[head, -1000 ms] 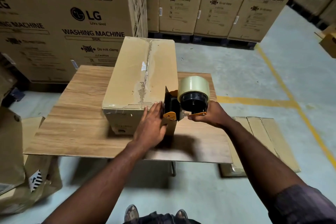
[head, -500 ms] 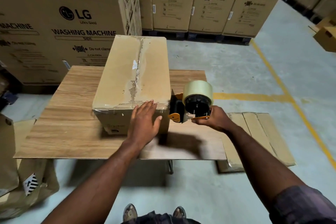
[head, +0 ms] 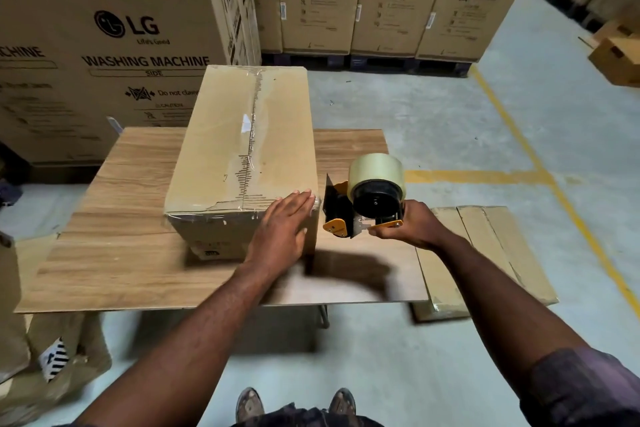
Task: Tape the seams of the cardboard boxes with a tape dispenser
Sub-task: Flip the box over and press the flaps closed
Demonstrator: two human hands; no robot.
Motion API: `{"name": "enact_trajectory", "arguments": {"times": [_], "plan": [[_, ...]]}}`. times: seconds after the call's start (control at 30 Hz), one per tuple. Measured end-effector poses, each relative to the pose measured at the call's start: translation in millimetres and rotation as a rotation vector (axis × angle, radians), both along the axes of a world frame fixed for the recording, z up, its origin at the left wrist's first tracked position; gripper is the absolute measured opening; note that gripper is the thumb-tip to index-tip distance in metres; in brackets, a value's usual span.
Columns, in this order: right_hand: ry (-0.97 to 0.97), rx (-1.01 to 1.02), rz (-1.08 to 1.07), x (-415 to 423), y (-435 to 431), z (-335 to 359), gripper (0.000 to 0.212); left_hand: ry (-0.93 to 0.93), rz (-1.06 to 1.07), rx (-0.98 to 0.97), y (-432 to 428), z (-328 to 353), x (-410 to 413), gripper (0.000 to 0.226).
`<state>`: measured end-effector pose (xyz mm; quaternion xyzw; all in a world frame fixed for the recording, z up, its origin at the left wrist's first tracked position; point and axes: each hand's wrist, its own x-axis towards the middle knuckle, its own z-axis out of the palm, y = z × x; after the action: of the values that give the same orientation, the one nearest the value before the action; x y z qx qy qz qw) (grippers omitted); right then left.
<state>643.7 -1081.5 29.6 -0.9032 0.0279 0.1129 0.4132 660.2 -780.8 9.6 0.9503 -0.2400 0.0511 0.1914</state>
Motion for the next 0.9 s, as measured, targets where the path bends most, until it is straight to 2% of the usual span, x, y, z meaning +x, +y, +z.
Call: {"name": "enact_trajectory", "arguments": {"times": [0.27,0.43,0.7,0.9], "plan": [[0.050,-0.073,0.080,15,15,1,0.022,-0.011,0.038,-0.057,-8,-3,-5,0.076],[0.080,-0.045,0.084,19,13,10,0.022,-0.019,0.057,-0.067,-11,-4,-6,0.064],[0.150,0.068,0.022,5,15,-3,0.026,-0.017,0.027,-0.036,-8,-2,-7,0.075],[0.147,-0.006,0.033,9,13,-1,0.033,-0.019,0.016,0.005,-6,-4,-4,0.074]]}}
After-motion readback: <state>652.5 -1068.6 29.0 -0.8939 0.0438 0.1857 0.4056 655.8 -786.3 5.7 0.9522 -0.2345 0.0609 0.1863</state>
